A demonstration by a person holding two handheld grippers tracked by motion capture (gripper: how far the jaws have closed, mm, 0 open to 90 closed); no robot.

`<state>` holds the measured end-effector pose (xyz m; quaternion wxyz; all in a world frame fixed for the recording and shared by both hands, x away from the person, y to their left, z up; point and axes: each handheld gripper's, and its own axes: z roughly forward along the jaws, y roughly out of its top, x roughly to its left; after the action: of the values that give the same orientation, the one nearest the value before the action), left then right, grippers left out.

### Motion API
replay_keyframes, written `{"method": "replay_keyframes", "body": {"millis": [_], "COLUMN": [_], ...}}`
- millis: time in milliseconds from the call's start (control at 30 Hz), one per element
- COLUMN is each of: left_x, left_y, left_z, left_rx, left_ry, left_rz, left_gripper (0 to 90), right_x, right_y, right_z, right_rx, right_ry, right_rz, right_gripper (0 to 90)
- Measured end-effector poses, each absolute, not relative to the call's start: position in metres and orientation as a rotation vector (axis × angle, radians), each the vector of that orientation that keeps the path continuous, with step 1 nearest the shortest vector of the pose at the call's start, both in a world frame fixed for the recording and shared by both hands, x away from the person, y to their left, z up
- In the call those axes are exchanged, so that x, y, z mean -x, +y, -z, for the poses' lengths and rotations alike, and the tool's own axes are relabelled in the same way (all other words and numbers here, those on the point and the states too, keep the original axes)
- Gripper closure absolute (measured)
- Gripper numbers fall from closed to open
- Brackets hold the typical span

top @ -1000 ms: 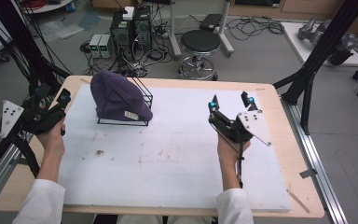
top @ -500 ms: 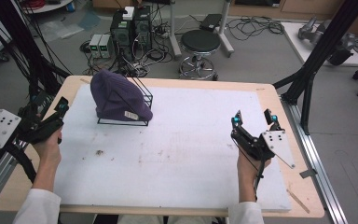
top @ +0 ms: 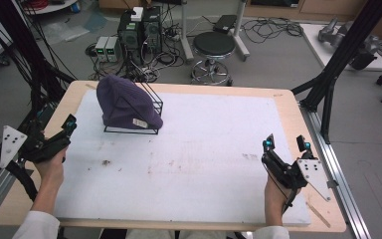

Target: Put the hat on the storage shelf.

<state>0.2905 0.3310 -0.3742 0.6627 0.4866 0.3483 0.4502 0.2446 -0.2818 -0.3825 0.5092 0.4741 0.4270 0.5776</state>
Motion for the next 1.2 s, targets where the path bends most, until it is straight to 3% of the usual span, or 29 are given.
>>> {"method": "replay_keyframes", "body": {"millis": [733, 1200], "left_x": [-0.266, -0.264], "left_y": [0.335, 0.343], "left_z": [0.412, 0.419], "left_rx": [-1.161, -1.141], "left_ry": [0.865, 0.915], "left_rz": [-0.992, -0.992], "left_gripper": [22.0, 21.9], "right_x": [-0.233, -0.233], "right_y": [-0.277, -0.281], "right_z": [0.42, 0.425], "right_rx": [-1.223, -1.249], "right_ry": [1.103, 1.095], "right_rz": [-1.385, -1.387], "right_gripper": [11.8, 11.8]}}
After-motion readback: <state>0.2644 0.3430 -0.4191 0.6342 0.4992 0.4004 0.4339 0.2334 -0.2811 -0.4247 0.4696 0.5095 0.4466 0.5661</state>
